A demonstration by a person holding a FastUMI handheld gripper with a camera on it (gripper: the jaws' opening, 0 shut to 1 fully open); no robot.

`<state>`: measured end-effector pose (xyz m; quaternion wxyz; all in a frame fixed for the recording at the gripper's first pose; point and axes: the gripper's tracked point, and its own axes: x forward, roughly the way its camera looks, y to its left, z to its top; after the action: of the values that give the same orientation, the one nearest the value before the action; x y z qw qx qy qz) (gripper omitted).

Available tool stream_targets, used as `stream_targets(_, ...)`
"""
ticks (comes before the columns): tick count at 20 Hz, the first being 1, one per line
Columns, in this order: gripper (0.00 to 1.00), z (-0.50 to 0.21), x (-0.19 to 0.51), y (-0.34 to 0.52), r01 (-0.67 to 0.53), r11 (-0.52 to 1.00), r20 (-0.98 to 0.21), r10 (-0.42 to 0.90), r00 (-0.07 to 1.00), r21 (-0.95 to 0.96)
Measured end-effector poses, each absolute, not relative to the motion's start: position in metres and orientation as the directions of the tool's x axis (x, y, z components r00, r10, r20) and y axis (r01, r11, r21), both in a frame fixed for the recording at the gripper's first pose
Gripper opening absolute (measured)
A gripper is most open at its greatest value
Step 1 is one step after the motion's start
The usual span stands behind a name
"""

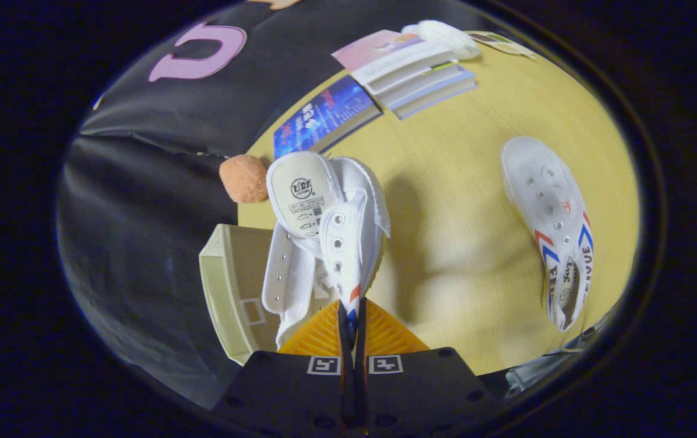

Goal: Open the storage box then place both shoes into the box .Put the left shoe in first, then the right shoe, with the right side of both shoes facing outward in a uniform manner.

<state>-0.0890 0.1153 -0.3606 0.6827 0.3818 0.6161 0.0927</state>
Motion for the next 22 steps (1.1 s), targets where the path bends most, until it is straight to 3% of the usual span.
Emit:
stream_targets(4, 0.02, -0.285, -0.059, 0.166, 0.236, 0.631, -0.673, 0.681, 0.289, 0.739)
stream_targets(8, 0.02, -0.247, -0.052, 0.240, 0.132, 0.581, -0.594, 0.762, 0.257, 0.803)
stream_targets(14, 0.02, -0.296, -0.059, 0.332, 0.068, 0.622, -0.622, 0.761, 0.184, 0.780)
stream_targets(22, 0.02, -0.347, -0.079, 0.341, -0.009, 0.747, -0.737, 0.657, 0.161, 0.664)
